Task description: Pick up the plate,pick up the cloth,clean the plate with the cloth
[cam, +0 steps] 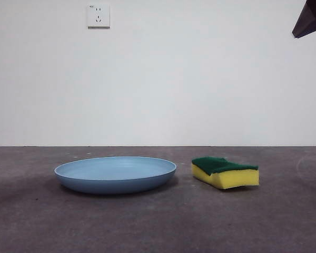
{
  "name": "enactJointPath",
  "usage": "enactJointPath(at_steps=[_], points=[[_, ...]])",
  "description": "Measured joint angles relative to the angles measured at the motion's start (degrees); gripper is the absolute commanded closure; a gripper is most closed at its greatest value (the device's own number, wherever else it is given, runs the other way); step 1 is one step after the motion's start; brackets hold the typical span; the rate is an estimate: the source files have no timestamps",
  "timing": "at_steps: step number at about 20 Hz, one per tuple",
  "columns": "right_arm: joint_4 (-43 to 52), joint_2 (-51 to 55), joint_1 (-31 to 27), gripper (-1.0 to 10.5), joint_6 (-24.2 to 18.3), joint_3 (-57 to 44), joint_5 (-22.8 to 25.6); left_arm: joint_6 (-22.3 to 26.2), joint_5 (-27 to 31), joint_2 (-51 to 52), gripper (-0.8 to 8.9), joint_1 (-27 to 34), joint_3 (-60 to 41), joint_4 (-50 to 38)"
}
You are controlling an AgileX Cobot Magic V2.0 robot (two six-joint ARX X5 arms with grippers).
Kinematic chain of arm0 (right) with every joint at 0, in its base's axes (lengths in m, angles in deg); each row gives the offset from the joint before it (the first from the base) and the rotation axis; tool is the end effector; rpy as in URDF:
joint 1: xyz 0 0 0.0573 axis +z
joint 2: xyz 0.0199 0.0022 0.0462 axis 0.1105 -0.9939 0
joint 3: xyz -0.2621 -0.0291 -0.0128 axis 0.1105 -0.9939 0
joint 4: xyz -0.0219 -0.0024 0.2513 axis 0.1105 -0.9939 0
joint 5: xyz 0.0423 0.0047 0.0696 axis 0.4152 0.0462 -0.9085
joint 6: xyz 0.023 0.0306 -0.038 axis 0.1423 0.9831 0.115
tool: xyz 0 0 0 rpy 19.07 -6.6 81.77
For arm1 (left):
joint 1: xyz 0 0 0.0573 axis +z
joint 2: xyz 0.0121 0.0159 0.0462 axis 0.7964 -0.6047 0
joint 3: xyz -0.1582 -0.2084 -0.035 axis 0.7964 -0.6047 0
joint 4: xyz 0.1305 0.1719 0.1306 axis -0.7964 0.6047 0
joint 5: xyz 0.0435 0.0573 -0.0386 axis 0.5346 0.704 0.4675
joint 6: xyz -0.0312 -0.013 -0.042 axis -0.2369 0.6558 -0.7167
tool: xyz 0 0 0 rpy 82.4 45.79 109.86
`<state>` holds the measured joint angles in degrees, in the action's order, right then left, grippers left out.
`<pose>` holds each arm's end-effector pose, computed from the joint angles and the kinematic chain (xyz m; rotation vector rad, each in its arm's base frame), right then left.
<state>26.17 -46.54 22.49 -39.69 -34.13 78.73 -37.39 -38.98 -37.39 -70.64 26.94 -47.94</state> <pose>0.1392 0.0740 0.3005 -0.0968 0.5129 0.3970 0.1087 -0.0367 0.2836 0.0062 0.4378 -0.3500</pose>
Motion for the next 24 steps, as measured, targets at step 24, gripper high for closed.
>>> enactJointPath(at_steps=[24], points=[[0.00,-0.02,0.00,9.5,0.00,0.00,0.00,3.96,-0.26,27.28,8.17,15.93,-32.48,-22.34]])
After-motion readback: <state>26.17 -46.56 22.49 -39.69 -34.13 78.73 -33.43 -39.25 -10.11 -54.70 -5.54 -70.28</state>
